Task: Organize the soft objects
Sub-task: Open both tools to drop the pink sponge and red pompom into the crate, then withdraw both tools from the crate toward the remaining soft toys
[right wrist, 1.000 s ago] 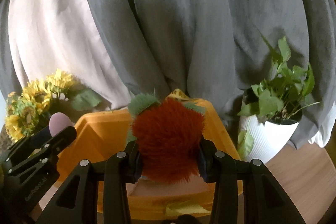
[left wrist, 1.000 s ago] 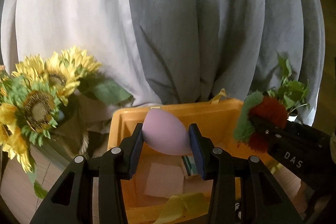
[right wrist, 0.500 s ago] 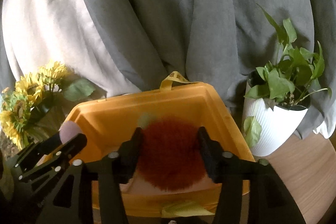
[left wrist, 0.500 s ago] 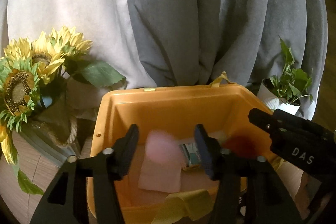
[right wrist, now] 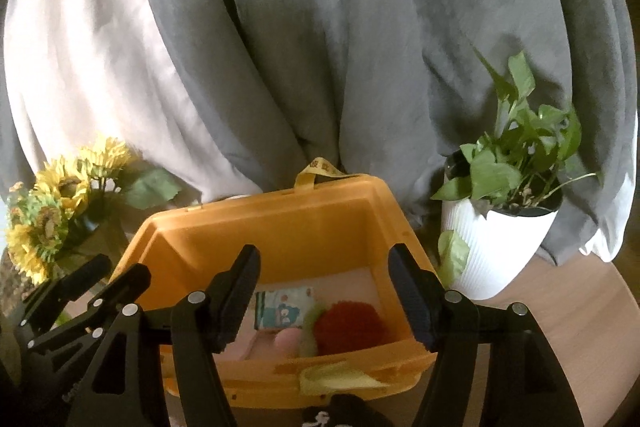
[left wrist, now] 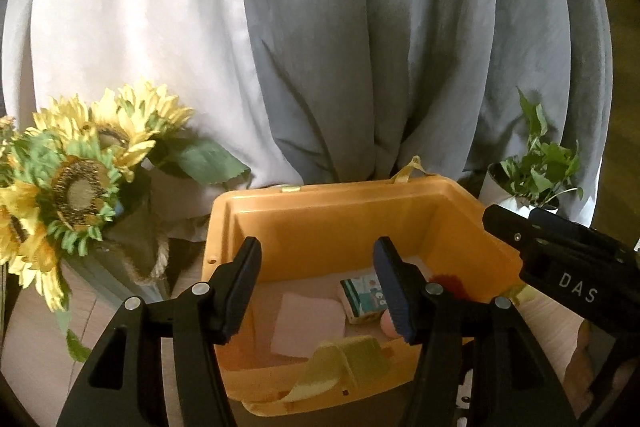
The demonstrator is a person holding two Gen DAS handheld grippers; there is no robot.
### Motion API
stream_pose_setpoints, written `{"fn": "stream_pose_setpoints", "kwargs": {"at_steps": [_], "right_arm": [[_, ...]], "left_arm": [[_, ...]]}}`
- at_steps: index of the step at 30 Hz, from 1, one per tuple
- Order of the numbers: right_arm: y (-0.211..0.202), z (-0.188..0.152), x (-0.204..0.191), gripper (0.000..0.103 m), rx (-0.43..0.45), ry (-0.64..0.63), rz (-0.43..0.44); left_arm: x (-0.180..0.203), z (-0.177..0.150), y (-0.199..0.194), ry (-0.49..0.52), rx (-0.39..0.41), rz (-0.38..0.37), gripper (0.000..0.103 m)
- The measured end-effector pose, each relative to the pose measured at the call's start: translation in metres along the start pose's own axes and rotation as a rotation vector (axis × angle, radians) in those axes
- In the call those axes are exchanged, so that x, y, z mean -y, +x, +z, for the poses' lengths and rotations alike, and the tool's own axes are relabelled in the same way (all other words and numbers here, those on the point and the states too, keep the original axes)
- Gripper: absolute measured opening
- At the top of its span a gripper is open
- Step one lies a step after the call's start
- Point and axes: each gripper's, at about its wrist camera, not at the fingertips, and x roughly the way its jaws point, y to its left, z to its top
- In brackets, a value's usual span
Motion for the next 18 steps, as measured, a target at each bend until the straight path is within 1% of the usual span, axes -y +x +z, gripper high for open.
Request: {"fn": "stream_pose_setpoints", "kwargs": {"at_steps": [18], "right_arm": [[-0.068,-0.004,-0.018,0.068,0.076,-0.018,0.018]], "left_arm": [[-0.004,-0.001,-0.073,0.002,0.070,0.023,0.057]]}}
